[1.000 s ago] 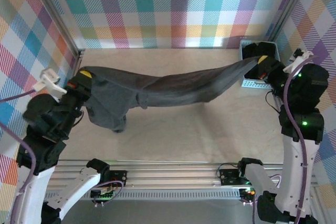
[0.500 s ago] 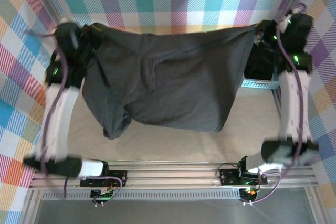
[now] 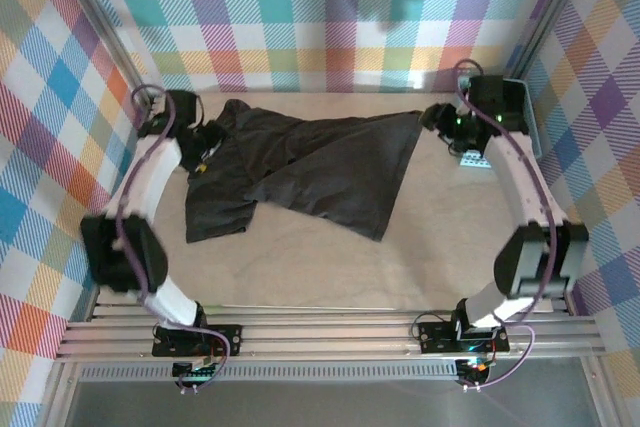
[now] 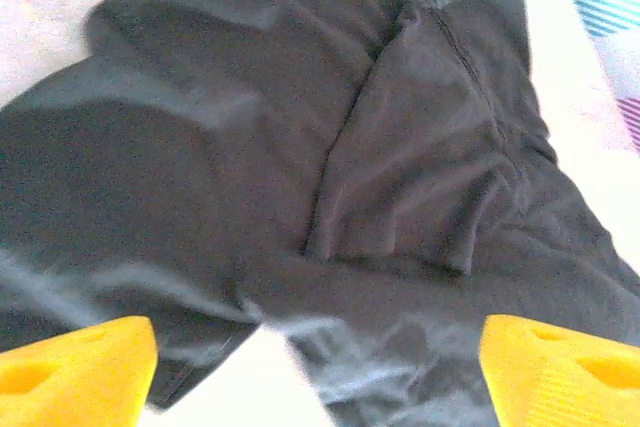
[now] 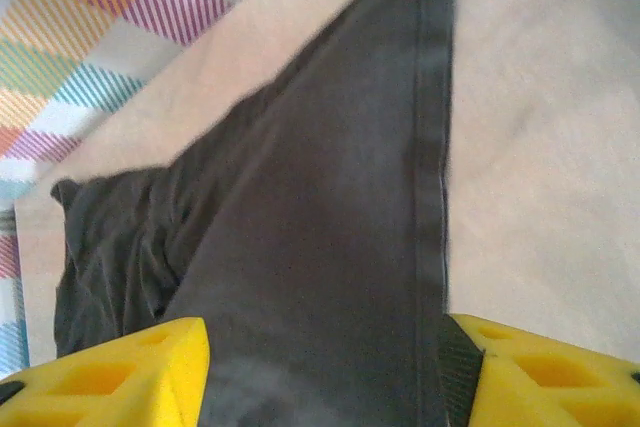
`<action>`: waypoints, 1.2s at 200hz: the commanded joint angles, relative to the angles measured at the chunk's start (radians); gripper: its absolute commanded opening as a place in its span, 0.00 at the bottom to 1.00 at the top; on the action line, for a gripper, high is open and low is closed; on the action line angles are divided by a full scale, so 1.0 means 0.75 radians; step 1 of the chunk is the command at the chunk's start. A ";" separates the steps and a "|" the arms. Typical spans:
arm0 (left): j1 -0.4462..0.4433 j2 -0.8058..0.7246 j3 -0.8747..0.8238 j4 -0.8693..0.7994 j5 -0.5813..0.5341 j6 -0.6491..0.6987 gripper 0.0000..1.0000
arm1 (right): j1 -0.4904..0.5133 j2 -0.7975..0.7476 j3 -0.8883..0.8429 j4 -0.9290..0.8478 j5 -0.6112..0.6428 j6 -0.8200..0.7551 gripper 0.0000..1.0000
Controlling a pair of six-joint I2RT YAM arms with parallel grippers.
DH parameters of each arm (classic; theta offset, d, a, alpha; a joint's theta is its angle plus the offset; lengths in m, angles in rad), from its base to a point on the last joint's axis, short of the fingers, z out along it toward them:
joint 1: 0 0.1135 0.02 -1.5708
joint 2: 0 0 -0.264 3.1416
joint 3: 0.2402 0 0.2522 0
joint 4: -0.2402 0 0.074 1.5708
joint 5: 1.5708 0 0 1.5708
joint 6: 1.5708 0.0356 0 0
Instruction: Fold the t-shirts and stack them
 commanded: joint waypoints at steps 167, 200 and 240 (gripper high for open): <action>-0.062 0.299 -0.600 0.280 -0.036 -0.022 0.47 | 0.209 0.334 -0.553 0.180 0.091 0.337 0.10; -0.150 0.200 -0.726 0.301 -0.042 -0.087 0.46 | 0.036 0.358 -0.465 0.136 0.047 0.216 0.00; -0.288 0.124 -0.800 0.301 -0.041 -0.171 0.46 | -0.051 0.296 -0.370 0.038 0.055 0.140 0.00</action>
